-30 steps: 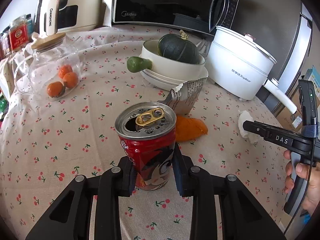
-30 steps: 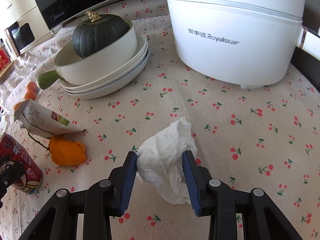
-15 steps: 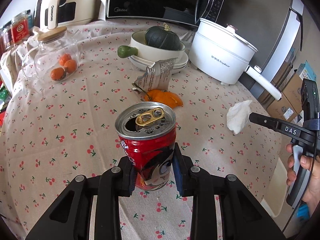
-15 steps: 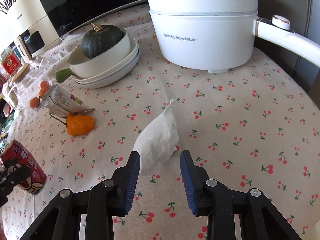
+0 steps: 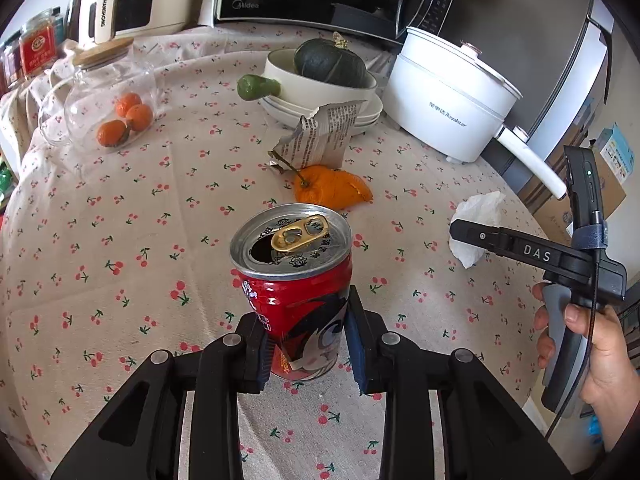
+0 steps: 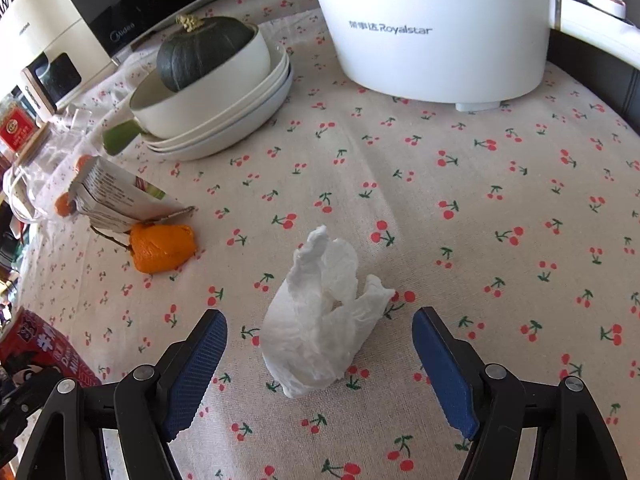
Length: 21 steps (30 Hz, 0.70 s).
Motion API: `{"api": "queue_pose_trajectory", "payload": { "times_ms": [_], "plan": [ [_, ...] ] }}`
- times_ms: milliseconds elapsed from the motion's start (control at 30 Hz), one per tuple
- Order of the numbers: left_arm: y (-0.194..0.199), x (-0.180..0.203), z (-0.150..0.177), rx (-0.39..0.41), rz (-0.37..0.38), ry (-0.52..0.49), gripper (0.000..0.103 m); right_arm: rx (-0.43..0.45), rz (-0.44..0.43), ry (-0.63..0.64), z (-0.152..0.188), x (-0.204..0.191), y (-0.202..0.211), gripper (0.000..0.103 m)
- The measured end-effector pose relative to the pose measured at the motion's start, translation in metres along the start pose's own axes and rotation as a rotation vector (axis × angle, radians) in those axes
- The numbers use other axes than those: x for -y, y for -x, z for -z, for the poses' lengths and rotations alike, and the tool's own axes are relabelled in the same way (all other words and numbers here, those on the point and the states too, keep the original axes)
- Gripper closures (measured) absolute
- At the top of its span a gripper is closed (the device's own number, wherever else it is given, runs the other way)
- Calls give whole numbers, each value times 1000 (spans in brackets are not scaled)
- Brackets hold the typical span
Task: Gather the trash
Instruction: 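Grasp the red can with the left tool while the right tool grasps the white tissue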
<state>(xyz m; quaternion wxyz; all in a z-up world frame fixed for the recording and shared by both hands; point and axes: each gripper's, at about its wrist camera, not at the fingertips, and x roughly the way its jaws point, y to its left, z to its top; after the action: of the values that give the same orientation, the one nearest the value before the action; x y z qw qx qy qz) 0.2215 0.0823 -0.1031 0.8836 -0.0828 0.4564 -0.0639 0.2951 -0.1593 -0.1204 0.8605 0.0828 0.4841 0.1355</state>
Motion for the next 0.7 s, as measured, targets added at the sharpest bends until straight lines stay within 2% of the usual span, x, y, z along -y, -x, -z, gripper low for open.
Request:
{"api": "queue_pose_trajectory", "payload": {
  "times_ms": [100, 167, 200, 233, 333, 700],
  "plan": [
    [-3, 0, 0, -6, -3, -6, 71, -3, 22, -24, 2, 1, -13, 26],
    [-3, 1, 0, -7, -4, -7, 71, 19, 43, -24, 4, 0, -12, 40],
    [-2, 1, 0, -7, -3, -7, 71, 20, 54, -13, 5, 0, -11, 51],
    [0, 1, 0, -6, -1, -5, 71, 10, 45, -4, 5, -1, -11, 67],
    [6, 4, 3, -6, 7, 1, 71, -15, 11, 17, 10, 1, -3, 78],
    [40, 40, 32, -18, 57, -20, 71, 28, 33, 70, 37, 16, 80, 78]
  ]
}}
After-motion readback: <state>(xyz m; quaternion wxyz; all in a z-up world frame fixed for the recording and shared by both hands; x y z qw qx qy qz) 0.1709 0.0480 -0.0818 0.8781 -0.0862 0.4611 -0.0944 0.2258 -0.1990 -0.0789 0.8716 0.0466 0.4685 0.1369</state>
